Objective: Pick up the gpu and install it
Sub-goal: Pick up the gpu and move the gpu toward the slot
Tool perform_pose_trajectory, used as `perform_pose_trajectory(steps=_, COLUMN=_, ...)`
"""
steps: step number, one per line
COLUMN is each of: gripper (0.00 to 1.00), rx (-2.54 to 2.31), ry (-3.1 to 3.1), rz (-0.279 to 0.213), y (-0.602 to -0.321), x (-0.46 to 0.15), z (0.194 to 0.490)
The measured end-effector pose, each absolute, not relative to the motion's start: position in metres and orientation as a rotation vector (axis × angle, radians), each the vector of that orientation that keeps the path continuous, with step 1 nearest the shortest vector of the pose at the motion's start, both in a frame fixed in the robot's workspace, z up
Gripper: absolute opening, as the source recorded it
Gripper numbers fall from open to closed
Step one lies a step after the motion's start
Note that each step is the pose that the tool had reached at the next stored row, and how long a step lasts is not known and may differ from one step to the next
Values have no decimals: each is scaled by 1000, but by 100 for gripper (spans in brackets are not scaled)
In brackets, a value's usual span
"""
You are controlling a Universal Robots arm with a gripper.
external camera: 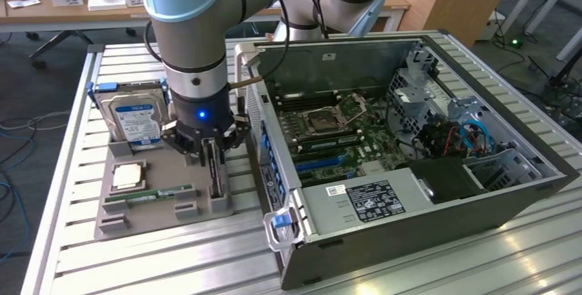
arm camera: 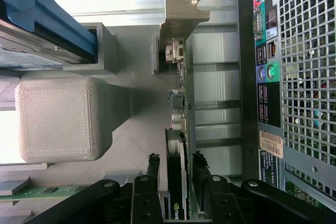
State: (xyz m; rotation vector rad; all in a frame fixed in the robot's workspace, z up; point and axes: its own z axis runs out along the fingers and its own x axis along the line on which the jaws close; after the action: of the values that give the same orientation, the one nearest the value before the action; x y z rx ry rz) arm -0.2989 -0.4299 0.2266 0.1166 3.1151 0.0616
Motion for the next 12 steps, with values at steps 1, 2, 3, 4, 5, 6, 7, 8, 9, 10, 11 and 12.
perform_pose_trajectory(steps=1, gripper=39, rx=117, ry=3115, rz=62, y=-430, x=-299, z=227)
perform_pose_trajectory(steps=2, gripper=39, rx=116, ry=3115, rz=62, y=-430, x=-298, z=227)
perform_pose_trajectory(steps=3, gripper=39, rx=116, ry=3115, rz=62, y=-430, x=-298, z=227)
perform_pose_trajectory(steps=4, gripper=39, rx=117, ry=3115, rz=62, y=-430, x=-298, z=227)
perform_pose_trajectory(steps=5, gripper=39, rx=117, ry=3115, rz=62, y=-430, x=-298, z=227)
perform_pose_trajectory(steps=6, gripper=39, rx=117, ry=3115, rz=62, y=-430, x=-298, z=227)
perform_pose_trajectory(steps=7, gripper=39, rx=117, ry=3115, rz=62, y=-430, x=-298, z=227)
perform_pose_trajectory(steps=8, gripper=39, rx=117, ry=3115, rz=62, y=-430, x=-298, z=227)
perform_pose_trajectory(steps=9, gripper=39, rx=117, ry=3115, rz=62, y=-430, x=-298, z=227)
perform_pose_trajectory(steps=10, gripper=39, rx=117, ry=3115, rz=62, y=-430, x=-298, z=227)
perform_pose_trajectory(steps=11, gripper=39, rx=117, ry=3115, rz=62, y=-430, x=-298, z=227)
perform_pose_trajectory(steps=12, gripper=39, rx=117, ry=3115, rz=62, y=-430, x=-298, z=227)
